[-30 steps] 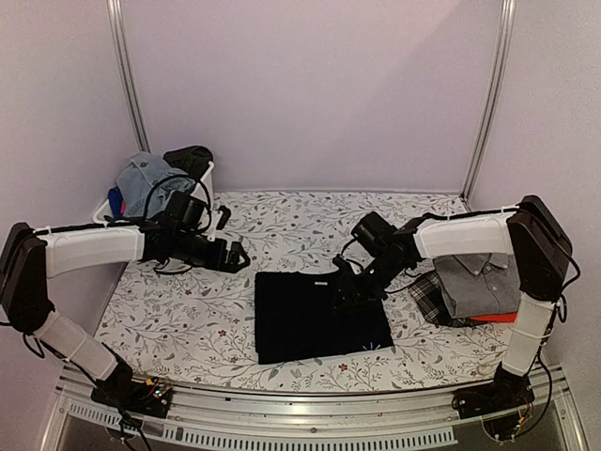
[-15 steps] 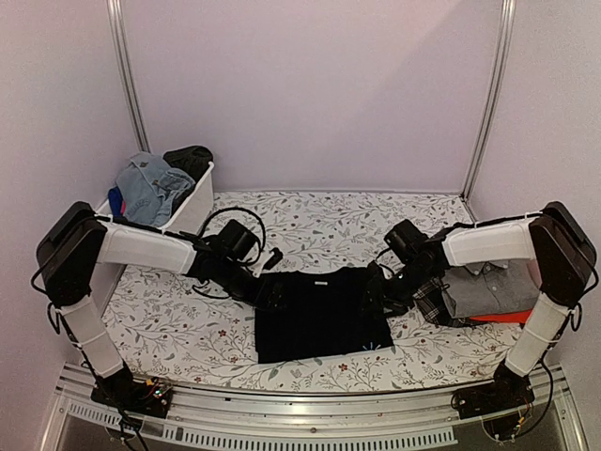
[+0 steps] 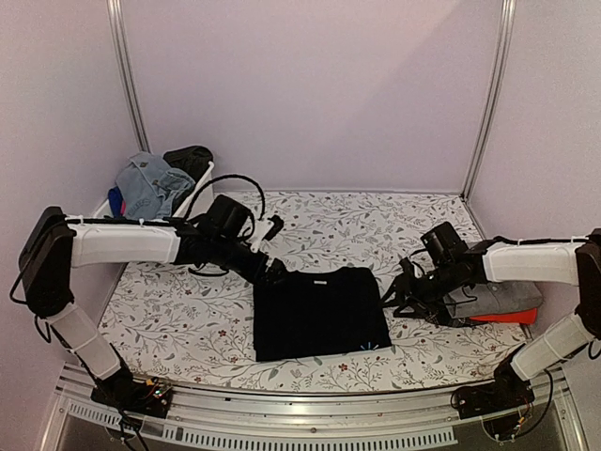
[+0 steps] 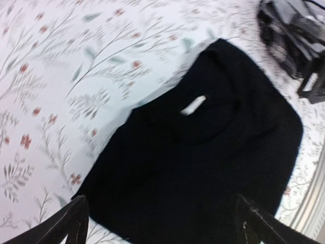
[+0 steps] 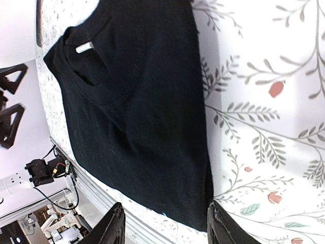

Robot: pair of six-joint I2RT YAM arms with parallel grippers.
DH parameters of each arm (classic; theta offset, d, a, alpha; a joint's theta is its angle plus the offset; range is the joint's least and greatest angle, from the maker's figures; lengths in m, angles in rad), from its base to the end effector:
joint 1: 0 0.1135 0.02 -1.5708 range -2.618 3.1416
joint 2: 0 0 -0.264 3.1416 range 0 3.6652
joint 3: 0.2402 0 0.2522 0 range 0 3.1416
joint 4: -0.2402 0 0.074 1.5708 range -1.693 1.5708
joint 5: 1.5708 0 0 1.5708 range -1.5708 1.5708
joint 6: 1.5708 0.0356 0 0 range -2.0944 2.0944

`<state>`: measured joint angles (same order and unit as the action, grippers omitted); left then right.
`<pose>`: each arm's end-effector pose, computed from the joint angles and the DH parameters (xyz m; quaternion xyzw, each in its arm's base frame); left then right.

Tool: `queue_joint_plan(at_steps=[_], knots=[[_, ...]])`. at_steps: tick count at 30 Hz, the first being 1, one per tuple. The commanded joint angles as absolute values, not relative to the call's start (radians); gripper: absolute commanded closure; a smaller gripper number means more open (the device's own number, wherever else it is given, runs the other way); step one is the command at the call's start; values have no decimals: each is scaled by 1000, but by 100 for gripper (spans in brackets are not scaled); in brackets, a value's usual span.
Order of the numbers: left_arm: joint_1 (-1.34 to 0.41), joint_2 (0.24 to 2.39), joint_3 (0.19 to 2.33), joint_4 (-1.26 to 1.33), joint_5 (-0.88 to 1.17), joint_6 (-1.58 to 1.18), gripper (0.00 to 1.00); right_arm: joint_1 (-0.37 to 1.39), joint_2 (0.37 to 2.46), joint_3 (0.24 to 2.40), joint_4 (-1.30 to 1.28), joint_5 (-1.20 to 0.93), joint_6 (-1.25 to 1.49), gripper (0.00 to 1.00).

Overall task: Fold and stack the mixed laundry pile
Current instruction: Adjust the square-folded T-shirt at the center of the board, then pick up the square-folded T-shirt from the center of the board.

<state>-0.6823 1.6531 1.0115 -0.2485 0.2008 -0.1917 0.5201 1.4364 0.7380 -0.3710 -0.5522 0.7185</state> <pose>0.2613 -0.2214 0.1935 0.2602 0.9017 -0.2262 0.2609 0.2172 0.1459 0.1721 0.0250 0.9342 0.3536 0.0411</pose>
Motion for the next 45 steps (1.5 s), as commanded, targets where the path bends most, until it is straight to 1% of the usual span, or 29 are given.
queue_joint_plan(at_steps=[1, 3, 6, 11, 14, 18, 21, 25, 26, 28, 32, 33, 36, 37, 39, 42, 45], knots=[[-885, 1636, 1079, -141, 277, -13, 0, 503, 1394, 697, -329, -583, 781, 46], [-963, 1682, 1104, -111, 309, 19, 4, 490, 1386, 687, -323, -601, 796, 46], [-1074, 1784, 1189, -110, 327, 94, 12, 482, 1376, 674, -318, -613, 817, 46], [-1204, 1979, 1352, -147, 317, 184, 25, 465, 1340, 634, -310, -632, 867, 46], [-1223, 2045, 1395, -130, 325, 177, 29, 463, 1310, 607, -298, -634, 897, 45], [-1222, 2110, 1407, -103, 261, 173, 31, 463, 1285, 588, -298, -627, 924, 43], [-1221, 2138, 1409, -103, 213, 179, 34, 463, 1268, 578, -305, -618, 931, 38], [-1220, 2154, 1385, -85, 200, 186, 41, 463, 1252, 565, -303, -607, 951, 36], [-1220, 2159, 1383, -86, 197, 187, 44, 464, 1249, 564, -309, -601, 954, 36], [-1220, 2169, 1383, -94, 184, 188, 55, 463, 1249, 558, -314, -598, 957, 35], [-1212, 2158, 1391, -90, 135, 179, 84, 469, 1273, 535, -285, -634, 968, 32], [-1203, 2143, 1391, -81, 157, 169, 89, 475, 1288, 536, -281, -639, 968, 31], [-1173, 2070, 1358, -20, 258, 129, 98, 501, 1346, 548, -261, -645, 968, 27], [-1165, 2046, 1342, 24, 281, 121, 100, 508, 1360, 552, -239, -651, 976, 25], [-1157, 2011, 1322, 61, 305, 111, 100, 522, 1400, 558, -181, -668, 999, 22], [-1148, 1992, 1318, 61, 333, 105, 100, 531, 1457, 577, -135, -679, 1035, 16], [-1142, 1980, 1311, 63, 343, 106, 100, 532, 1501, 577, -90, -697, 1058, 13]])
